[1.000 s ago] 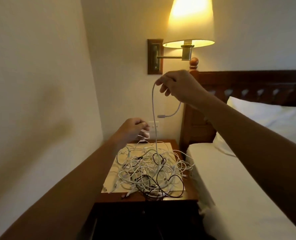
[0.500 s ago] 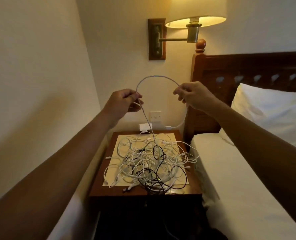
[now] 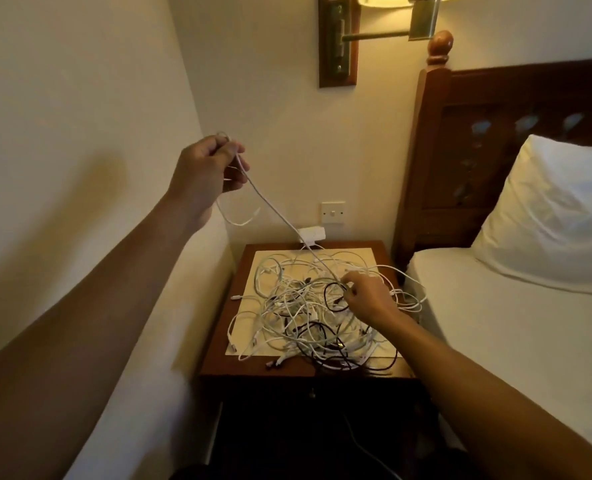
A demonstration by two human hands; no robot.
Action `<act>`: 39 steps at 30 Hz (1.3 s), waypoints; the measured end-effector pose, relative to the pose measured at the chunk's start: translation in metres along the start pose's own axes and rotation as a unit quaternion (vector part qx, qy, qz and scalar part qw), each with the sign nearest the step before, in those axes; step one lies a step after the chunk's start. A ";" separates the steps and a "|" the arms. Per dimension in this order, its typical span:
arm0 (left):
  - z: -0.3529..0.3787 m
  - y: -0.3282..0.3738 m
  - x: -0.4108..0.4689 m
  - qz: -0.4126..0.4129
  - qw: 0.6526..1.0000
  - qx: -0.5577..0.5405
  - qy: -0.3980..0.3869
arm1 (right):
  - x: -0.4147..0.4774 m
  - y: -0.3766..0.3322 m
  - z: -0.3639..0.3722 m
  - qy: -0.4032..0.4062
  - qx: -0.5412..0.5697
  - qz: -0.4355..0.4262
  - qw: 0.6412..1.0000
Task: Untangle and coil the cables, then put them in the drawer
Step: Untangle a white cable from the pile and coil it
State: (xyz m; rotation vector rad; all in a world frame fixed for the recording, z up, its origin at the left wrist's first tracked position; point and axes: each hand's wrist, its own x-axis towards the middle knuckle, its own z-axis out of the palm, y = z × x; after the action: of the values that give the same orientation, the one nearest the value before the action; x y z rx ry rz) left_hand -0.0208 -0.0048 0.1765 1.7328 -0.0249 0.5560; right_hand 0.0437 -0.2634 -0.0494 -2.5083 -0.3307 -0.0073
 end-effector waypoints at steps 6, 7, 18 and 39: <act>-0.058 -0.002 0.021 -0.036 0.995 -0.011 0.095 | 0.007 0.035 -0.009 0.011 -0.051 0.036 0.998; -0.065 -0.001 0.024 -0.041 0.993 -0.021 0.111 | 0.007 0.038 -0.009 0.006 -0.059 0.046 0.997; -0.037 0.020 -0.006 -0.085 0.992 -0.095 0.010 | -0.024 -0.044 0.035 -0.124 -0.107 -0.151 0.975; -0.061 -0.053 -0.043 -0.107 0.986 0.120 0.048 | 0.004 -0.108 -0.125 0.093 0.070 -0.232 0.966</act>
State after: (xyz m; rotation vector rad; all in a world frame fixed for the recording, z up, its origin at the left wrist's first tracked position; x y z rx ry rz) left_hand -0.0635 0.0529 0.1196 1.9120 0.3036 0.4975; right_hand 0.0308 -0.2491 0.1148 -2.2158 -0.8022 -0.3898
